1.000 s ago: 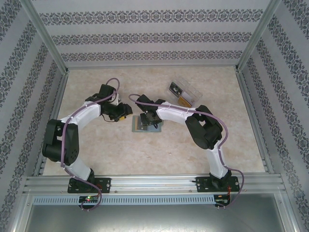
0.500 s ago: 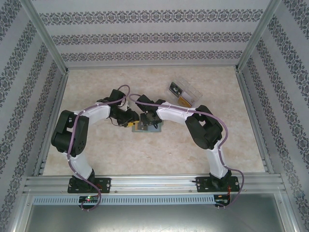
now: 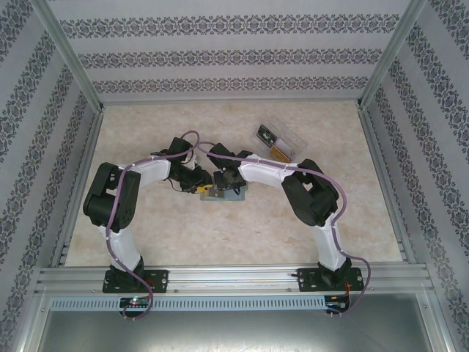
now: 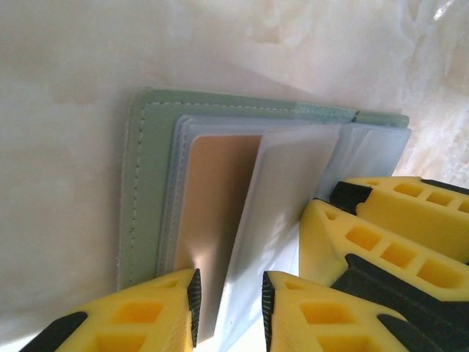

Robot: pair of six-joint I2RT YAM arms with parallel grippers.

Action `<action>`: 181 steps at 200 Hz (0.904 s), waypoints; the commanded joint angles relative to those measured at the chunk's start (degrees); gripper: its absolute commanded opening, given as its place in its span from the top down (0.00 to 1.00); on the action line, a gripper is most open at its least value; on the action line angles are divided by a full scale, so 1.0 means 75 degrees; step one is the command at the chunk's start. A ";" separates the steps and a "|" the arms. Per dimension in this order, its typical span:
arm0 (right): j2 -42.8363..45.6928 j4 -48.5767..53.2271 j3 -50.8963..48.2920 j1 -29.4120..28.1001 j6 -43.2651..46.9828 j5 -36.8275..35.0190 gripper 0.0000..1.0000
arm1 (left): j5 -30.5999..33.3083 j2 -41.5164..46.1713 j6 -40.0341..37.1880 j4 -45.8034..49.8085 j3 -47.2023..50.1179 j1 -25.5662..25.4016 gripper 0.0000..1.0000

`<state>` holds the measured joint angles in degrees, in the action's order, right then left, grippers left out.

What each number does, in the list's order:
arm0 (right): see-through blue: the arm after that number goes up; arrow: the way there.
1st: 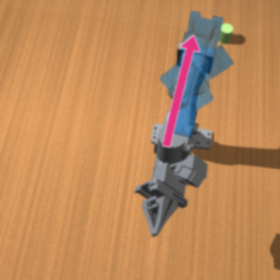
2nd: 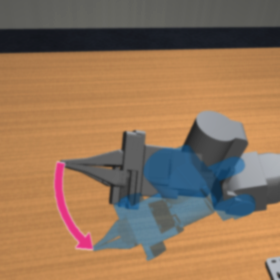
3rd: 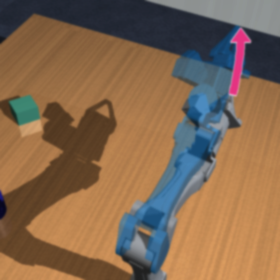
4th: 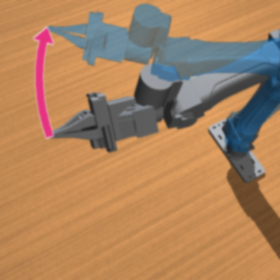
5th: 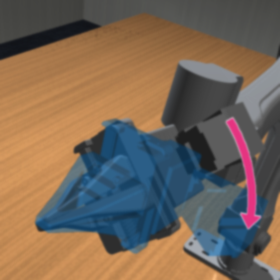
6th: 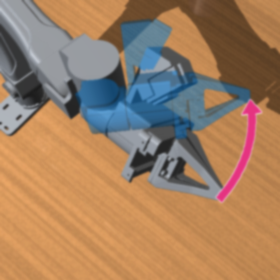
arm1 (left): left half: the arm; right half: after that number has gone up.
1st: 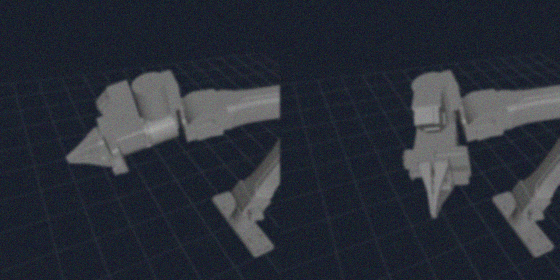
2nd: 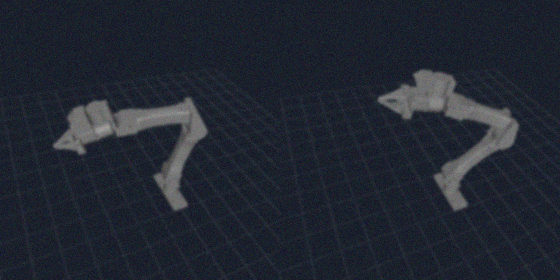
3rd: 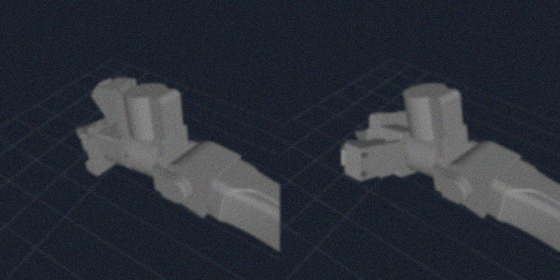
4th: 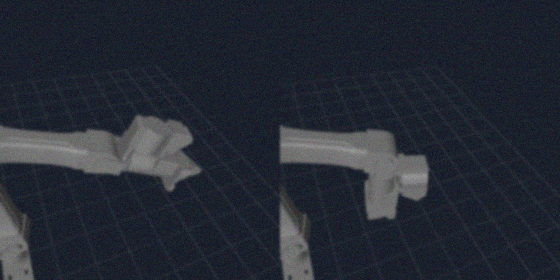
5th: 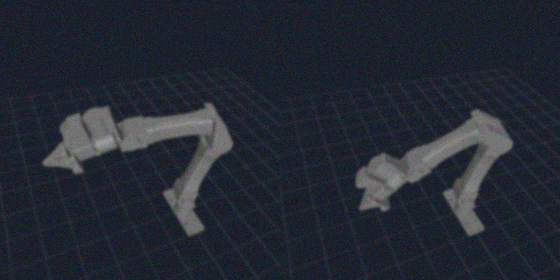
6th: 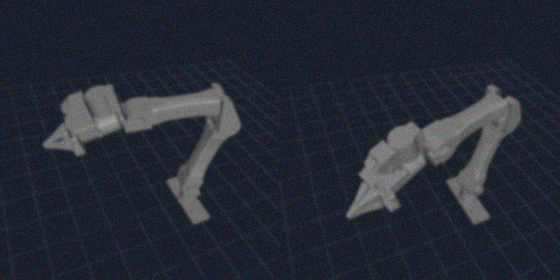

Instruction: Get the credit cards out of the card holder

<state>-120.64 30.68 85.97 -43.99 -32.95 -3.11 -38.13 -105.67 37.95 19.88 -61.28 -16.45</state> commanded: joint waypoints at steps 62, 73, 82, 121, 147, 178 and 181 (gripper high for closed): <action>0.0721 -0.0257 -0.0609 0.0200 -0.0166 0.0286 0.64 | -0.0601 -0.0395 0.0048 -0.0367 -0.0325 -0.0046 0.79; 0.1062 -0.0368 -0.0706 0.0259 -0.0143 0.0370 0.63 | -0.0732 -0.0395 0.0116 -0.0489 -0.0370 -0.0045 0.78; 0.1341 -0.0421 -0.0790 0.0315 -0.0153 0.0409 0.61 | -0.0823 -0.0391 0.0192 -0.0600 -0.0396 -0.0039 0.76; 0.2707 -0.0839 -0.1641 0.0397 -0.0372 0.0251 0.54 | -0.1414 -0.0322 0.0703 -0.1414 -0.0389 -0.0274 0.67; 0.3513 -0.0927 -0.2356 0.0430 -0.0632 -0.0137 0.52 | -0.1676 -0.0358 0.1150 -0.1910 -0.0399 -0.0604 0.60; 0.4200 -0.0949 -0.3022 0.0547 -0.0926 -0.0204 0.51 | -0.1707 -0.0497 0.1460 -0.2102 -0.0619 -0.0923 0.52; 0.4245 -0.0958 -0.3075 0.0562 -0.0927 -0.0187 0.51 | -0.1698 -0.0499 0.1472 -0.2110 -0.0637 -0.0924 0.51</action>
<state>-91.46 23.53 66.48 -40.80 -37.30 -2.61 -49.23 -108.18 45.80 7.79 -63.70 -21.96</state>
